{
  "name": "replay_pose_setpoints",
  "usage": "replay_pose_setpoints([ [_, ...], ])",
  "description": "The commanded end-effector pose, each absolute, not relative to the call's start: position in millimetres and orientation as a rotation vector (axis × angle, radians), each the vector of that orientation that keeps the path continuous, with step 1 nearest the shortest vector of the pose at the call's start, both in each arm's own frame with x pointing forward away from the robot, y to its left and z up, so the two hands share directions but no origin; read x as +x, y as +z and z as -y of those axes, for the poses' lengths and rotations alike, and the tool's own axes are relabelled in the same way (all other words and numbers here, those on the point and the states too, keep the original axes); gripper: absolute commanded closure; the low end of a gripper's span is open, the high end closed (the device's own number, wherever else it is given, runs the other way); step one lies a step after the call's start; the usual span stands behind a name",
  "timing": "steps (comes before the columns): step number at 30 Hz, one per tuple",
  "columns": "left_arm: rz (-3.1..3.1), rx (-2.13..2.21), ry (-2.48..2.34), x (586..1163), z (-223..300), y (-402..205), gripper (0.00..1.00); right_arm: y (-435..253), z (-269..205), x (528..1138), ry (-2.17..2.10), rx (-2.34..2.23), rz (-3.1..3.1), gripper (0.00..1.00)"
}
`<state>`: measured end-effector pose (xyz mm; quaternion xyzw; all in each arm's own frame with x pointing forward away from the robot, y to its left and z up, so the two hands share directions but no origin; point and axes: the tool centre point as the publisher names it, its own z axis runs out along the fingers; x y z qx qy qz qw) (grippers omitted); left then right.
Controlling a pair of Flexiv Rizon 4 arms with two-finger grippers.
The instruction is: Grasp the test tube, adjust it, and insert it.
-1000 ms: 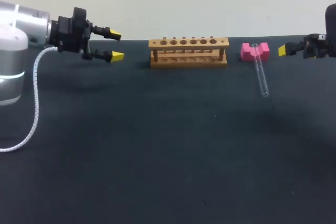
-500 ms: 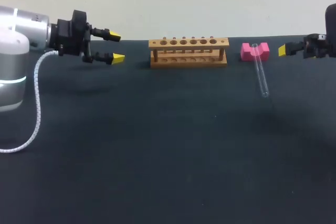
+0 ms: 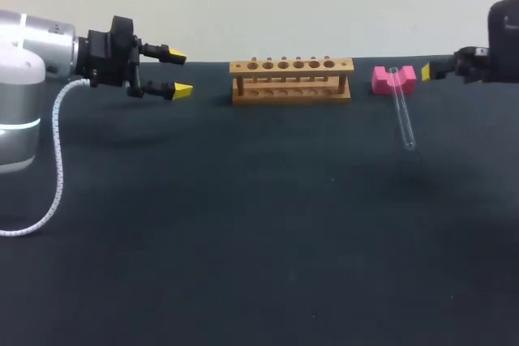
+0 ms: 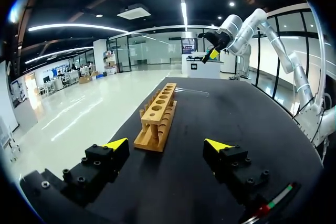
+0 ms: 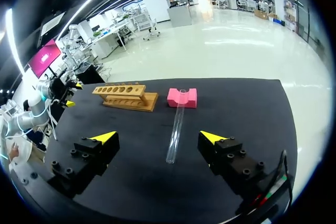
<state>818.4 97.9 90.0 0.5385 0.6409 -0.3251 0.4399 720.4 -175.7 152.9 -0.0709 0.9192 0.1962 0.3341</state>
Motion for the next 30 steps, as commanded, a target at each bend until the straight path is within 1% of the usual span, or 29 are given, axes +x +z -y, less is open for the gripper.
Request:
replay_pose_setpoints([
  [1, -1.59, 1.335, -0.804, 818, -98, 89, 0.0, 152, 164, 718, 0.438, -0.153, -2.384, 0.0],
  [7, -1.59, 1.335, -0.804, 818, -98, 89, 0.0, 152, 157, 725, 0.307, -0.103, -2.385, 0.0],
  [11, -1.59, 1.335, -0.804, 818, -98, 89, 0.0, 152, 152, 730, 0.313, -0.092, -2.375, 0.0],
  [12, -1.59, 1.335, -0.804, 818, -98, 89, 0.16, 152, 150, 731, 0.315, -0.091, -2.372, 0.0],
  [13, -1.59, 1.335, -0.804, 818, -98, 89, 0.71, 152, 149, 732, 0.316, -0.091, -2.37, 0.0],
  [14, -1.59, 1.335, -0.804, 818, -98, 89, 1.0, 152, 147, 733, 0.316, -0.091, -2.37, 0.0],
  [30, -1.59, 1.335, -0.804, 818, -98, 89, 1.0, 151, 132, 743, 0.335, -0.102, -2.349, 0.0],
])
